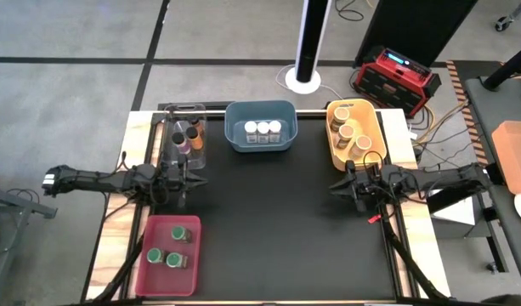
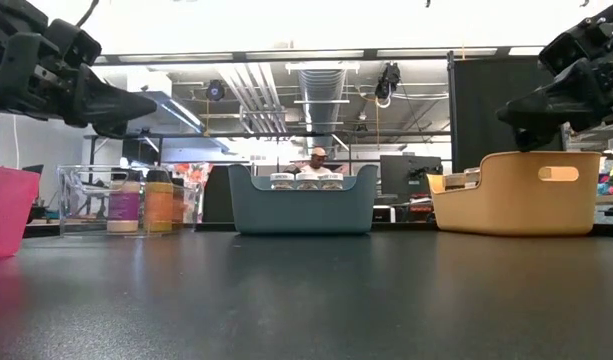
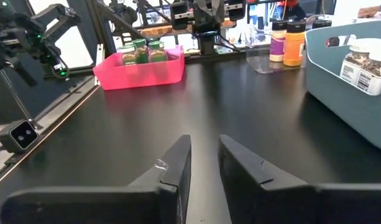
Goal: Sort spices by type
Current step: Return to Home Position
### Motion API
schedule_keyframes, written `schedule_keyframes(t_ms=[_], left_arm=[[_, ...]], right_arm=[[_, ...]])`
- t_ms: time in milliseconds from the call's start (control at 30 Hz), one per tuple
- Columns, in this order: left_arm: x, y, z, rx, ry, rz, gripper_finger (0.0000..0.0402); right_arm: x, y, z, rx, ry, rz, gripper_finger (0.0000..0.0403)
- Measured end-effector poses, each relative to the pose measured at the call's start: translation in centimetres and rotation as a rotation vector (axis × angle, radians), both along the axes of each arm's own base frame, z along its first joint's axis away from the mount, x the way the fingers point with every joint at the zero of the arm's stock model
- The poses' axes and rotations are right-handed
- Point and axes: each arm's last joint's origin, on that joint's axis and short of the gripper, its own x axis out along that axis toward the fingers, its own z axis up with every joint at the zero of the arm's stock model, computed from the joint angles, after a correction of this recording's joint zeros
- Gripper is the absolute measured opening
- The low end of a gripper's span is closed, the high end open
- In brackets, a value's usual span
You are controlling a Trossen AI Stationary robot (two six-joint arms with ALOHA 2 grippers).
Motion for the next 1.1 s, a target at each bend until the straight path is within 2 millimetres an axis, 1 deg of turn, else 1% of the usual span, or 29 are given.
schedule_keyframes(t_ms=[233,767,1100], left_arm=[[0.04,0.00,-0.06,0.000,0.007,0.000,0.0000],[0.05,0.00,-0.08,0.000,0.008,0.000,0.0000],[0.05,0.00,-0.08,0.001,0.008,0.000,0.0000]], right_arm=[[0.00,0.00,0.03,0.000,-0.001,0.000,0.0066],[0.00,0.00,0.05,0.000,-0.003,0.000,0.0096],[0.00,0.00,0.07,0.000,-0.004,0.000,0.0074]])
